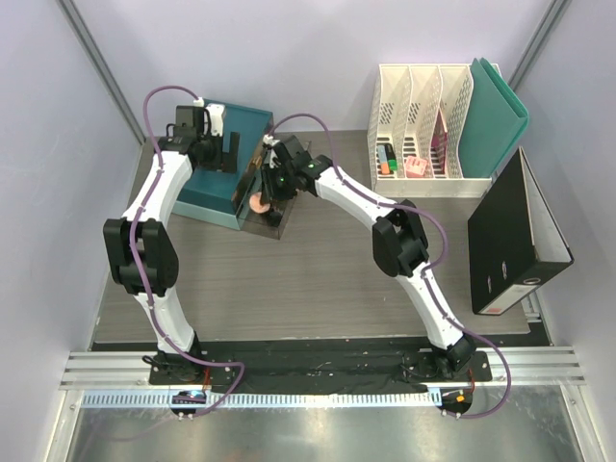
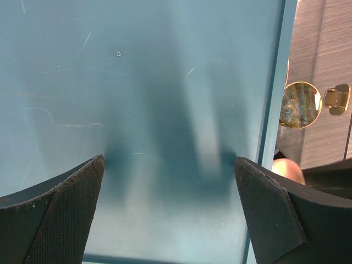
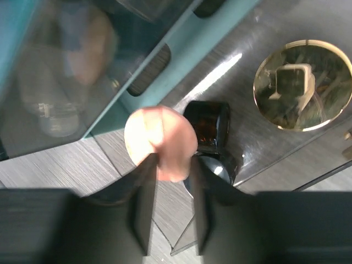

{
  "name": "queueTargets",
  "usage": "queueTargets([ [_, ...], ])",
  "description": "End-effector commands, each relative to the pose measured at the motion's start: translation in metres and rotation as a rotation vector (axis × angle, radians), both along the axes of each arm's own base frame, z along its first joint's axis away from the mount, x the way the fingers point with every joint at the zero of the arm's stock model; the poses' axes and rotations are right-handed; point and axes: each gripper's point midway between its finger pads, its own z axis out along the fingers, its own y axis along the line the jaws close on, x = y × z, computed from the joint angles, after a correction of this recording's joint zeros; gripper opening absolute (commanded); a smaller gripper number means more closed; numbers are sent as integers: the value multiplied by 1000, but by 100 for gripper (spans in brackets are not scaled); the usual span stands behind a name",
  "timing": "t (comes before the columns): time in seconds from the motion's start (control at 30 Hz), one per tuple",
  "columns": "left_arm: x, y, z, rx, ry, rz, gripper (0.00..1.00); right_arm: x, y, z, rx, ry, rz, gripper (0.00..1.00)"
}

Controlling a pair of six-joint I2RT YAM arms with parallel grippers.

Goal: Organize the makeup

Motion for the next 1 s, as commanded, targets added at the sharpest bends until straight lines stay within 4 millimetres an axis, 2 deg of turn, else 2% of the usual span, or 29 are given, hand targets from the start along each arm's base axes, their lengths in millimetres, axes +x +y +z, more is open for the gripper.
queueTargets([
  [0.0,-69,10,-77,51,381,-1,100,7,3,38,61,-47,-38,46],
  [0.1,-69,10,-78,51,384,-1,100,13,-1,49,62,-78,-61,48],
  [0.17,-68,10,-78,51,383,-1,100,15,-3,65,76,-106,-67,49],
  [0.2,-68,9,-79,52,384,-2,100,20,-9,69,75,-115,-84,49],
  [0.23,-68,10,-78,51,383,-1,100,21,-13,83,86,-138,-95,48],
  [0.27,-68,10,-79,51,384,-1,100,21,-17,84,82,-139,-105,47],
  [0.37,-68,10,-80,52,389,-1,100,28,-39,99,102,-137,-173,34],
  [0.4,-68,10,-80,53,387,0,100,31,-44,107,131,-142,-189,16],
  [0.43,-68,10,-80,52,387,1,100,40,-59,109,151,-133,-222,6],
  [0.47,-68,10,-80,53,387,2,100,37,-70,109,171,-99,-254,1],
  [0.5,-68,10,-81,53,389,2,100,43,-77,112,201,-106,-276,1],
  [0.53,-68,10,-81,54,389,4,100,49,-90,111,218,-90,-303,1],
  [0.57,-69,11,-81,56,390,4,100,48,-100,96,209,-58,-323,1],
  [0.6,-69,10,-80,56,389,3,100,49,-107,100,228,-45,-344,1],
  [0.63,-68,10,-82,54,390,8,100,50,-113,95,231,-24,-358,1],
  [0.67,-68,11,-82,51,392,11,100,51,-125,85,227,9,-379,1],
  [0.77,-68,10,-86,46,403,18,100,48,-135,63,236,98,-415,1],
  [0.83,-69,10,-89,37,421,29,100,43,-136,43,229,163,-428,1],
  [0.97,-69,11,-96,30,450,39,100,35,-132,20,230,249,-422,1],
])
